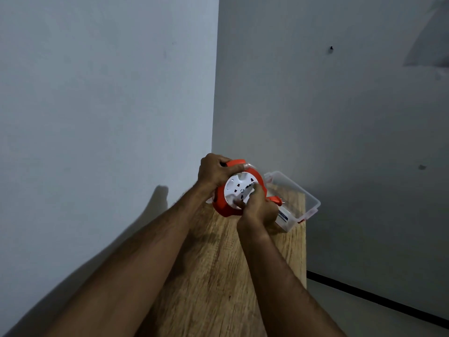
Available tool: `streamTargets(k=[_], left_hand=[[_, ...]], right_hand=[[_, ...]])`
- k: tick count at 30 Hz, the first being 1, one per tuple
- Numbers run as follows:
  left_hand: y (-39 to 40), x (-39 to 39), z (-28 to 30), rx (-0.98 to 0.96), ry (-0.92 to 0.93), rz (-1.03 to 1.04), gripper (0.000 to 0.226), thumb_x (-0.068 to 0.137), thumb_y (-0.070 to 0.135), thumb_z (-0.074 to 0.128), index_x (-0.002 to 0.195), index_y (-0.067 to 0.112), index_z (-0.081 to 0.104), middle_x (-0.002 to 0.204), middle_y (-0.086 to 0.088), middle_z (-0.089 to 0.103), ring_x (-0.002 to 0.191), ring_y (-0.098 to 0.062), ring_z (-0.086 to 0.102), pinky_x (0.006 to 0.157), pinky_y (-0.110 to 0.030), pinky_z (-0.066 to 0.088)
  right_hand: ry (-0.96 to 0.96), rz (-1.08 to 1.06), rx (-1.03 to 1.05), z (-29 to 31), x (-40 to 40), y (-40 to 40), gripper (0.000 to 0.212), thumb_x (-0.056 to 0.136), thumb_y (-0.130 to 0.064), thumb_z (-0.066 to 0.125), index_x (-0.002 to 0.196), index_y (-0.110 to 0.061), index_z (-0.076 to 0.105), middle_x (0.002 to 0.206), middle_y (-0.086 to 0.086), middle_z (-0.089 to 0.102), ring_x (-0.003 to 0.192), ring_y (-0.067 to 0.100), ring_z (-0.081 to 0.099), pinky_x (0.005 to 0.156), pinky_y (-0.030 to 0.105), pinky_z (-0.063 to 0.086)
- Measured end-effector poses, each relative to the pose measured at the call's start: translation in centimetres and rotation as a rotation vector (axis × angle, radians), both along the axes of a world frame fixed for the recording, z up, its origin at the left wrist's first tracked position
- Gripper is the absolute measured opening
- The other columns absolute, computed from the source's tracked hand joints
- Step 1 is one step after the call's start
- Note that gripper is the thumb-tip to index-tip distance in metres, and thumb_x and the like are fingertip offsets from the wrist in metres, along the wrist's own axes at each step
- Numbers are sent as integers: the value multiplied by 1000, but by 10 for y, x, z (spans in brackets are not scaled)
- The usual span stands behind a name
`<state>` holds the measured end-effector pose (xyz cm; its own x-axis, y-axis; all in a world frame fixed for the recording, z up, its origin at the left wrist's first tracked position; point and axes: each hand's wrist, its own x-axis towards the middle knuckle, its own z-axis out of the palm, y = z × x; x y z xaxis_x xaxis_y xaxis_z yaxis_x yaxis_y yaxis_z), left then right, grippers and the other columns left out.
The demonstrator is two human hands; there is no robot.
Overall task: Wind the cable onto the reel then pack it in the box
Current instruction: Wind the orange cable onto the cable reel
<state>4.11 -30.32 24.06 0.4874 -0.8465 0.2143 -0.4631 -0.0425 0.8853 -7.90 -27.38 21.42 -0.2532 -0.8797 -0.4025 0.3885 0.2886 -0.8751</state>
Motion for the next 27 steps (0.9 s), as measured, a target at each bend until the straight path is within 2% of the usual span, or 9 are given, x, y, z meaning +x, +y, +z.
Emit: streamTargets(k=[3, 6, 8, 10, 13, 16, 19, 23, 27], left_hand=[[0, 1, 4, -2, 40, 12, 47, 67, 60, 87, 88, 18, 82, 86, 3, 80, 74, -11, 75, 76, -40, 64], [1, 4, 6, 6, 82, 20, 43, 69, 58, 86, 85, 19, 81, 84, 2, 80, 72, -13, 74, 75, -39, 65], [3, 6, 2, 8, 142, 31, 41, 68, 58, 87, 79, 19, 81, 76, 4, 79, 68, -13, 75, 74, -41, 65], [7, 7, -6, 15, 241, 45, 43, 65, 57, 88, 77, 16, 81, 72, 3, 78, 68, -16, 76, 73, -46, 65], [18, 5, -23, 40, 400, 82, 47, 60, 57, 90, 74, 13, 80, 71, -3, 78, 71, -26, 77, 72, -52, 64], [30, 9, -44, 66, 498, 152, 54, 58, 60, 90, 78, 11, 80, 73, -5, 78, 72, -28, 77, 72, -51, 65], [45, 18, -65, 71, 508, 228, 53, 63, 61, 86, 78, 11, 80, 72, -3, 78, 71, -25, 77, 68, -42, 65], [67, 24, -91, 69, 478, 301, 40, 75, 53, 83, 73, 13, 77, 69, 0, 77, 66, -19, 74, 60, -30, 59], [93, 33, -120, 73, 423, 347, 37, 83, 50, 76, 99, 17, 79, 90, 2, 79, 83, -17, 74, 78, -39, 64]], right_hand=[[63, -148, -76, -10, -13, -7, 18, 95, -26, 67, 80, -16, 66, 79, -3, 71, 73, 8, 69, 56, 21, 52], [-13, -229, -12, -14, -22, -11, 11, 90, -21, 70, 80, -20, 65, 86, -3, 71, 85, 14, 69, 72, 33, 60], [-110, -153, 34, -24, -23, -16, 10, 88, -25, 72, 92, -16, 69, 94, 1, 75, 92, 17, 72, 81, 37, 62], [-179, -31, -21, -30, -23, -17, 28, 91, -32, 70, 112, -14, 71, 103, 4, 79, 96, 22, 76, 75, 34, 61], [-206, 115, -122, -38, -18, -18, 34, 95, -31, 66, 124, -13, 67, 105, 4, 79, 98, 25, 76, 68, 33, 59], [-152, 158, -152, -45, -13, -16, 28, 96, -22, 67, 122, -12, 66, 103, 5, 79, 91, 23, 77, 74, 37, 62], [-64, 217, -150, -63, -4, -12, 22, 98, -22, 66, 118, -12, 68, 106, 5, 78, 99, 25, 75, 87, 44, 61], [14, 259, -148, -84, 9, -1, 12, 99, -17, 65, 107, -9, 69, 105, 9, 77, 97, 26, 74, 84, 42, 61], [64, 349, -65, -108, 18, 10, 4, 97, -16, 68, 96, -12, 69, 101, 11, 76, 88, 25, 73, 80, 40, 61]])
